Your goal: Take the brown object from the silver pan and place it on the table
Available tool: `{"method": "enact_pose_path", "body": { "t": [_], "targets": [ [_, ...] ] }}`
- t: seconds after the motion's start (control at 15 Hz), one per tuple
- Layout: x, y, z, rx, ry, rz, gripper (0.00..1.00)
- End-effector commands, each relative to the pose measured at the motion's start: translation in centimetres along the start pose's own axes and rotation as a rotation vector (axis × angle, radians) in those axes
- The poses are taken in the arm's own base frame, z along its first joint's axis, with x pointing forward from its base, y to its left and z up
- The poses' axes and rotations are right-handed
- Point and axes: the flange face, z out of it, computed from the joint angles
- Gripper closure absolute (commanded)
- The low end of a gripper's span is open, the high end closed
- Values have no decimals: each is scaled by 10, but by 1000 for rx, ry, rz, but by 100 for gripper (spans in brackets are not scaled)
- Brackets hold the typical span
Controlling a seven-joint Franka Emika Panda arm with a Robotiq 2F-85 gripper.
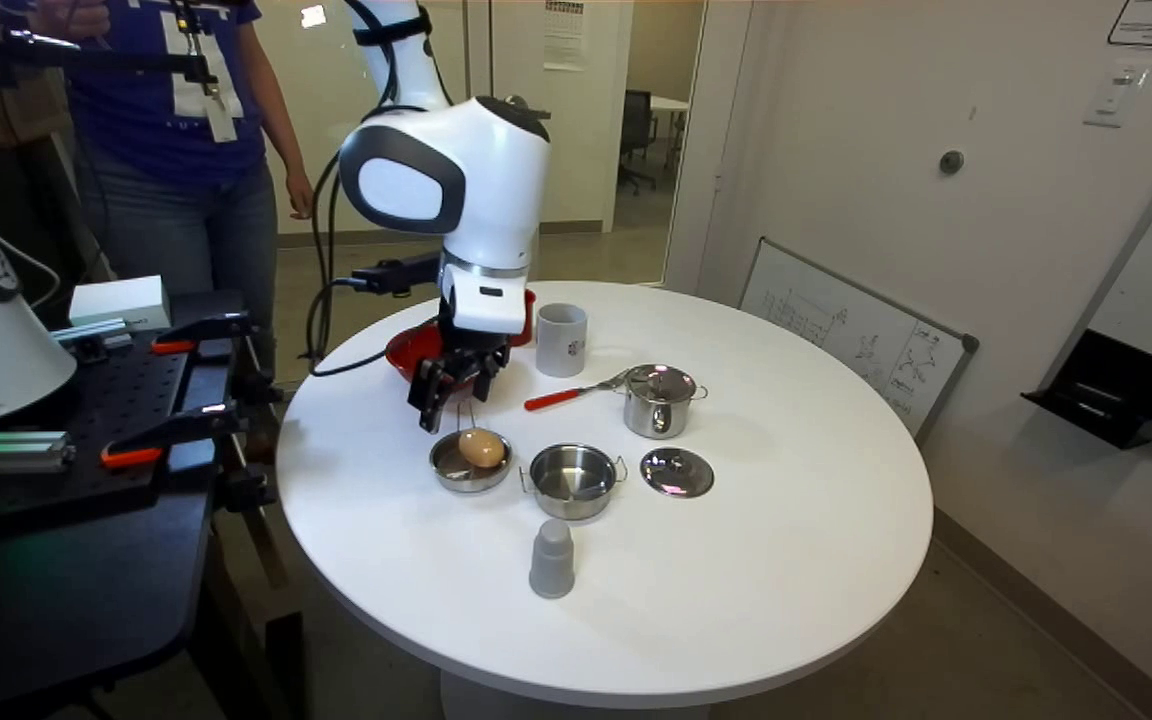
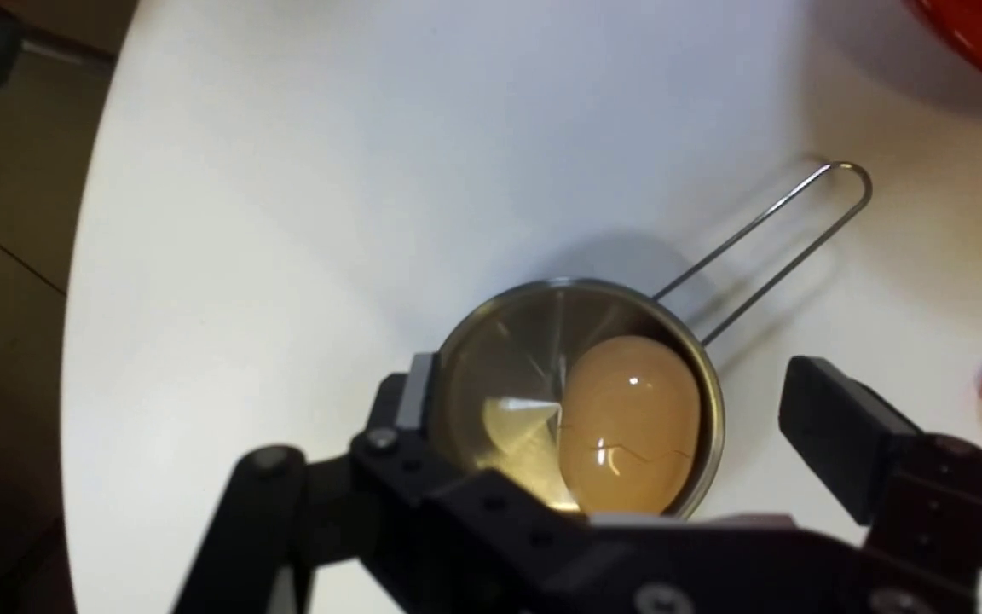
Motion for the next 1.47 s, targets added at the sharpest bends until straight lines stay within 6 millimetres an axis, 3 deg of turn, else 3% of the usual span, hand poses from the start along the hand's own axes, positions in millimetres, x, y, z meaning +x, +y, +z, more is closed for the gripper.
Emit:
{"method": "enact_pose_path", "body": {
  "t": [0.0,0.6,0.8,0.87,1.2,1.4],
  "targets": [
    [16,-5,14,19,-19,-35,0],
    [28,-8,31,14,-26,-22,0],
    [29,-8,32,15,-23,-16,6],
    [30,-8,31,15,-23,-14,12],
    [31,-8,29,17,-18,-12,9],
    [32,-9,29,17,-16,-11,19]
  ]
}}
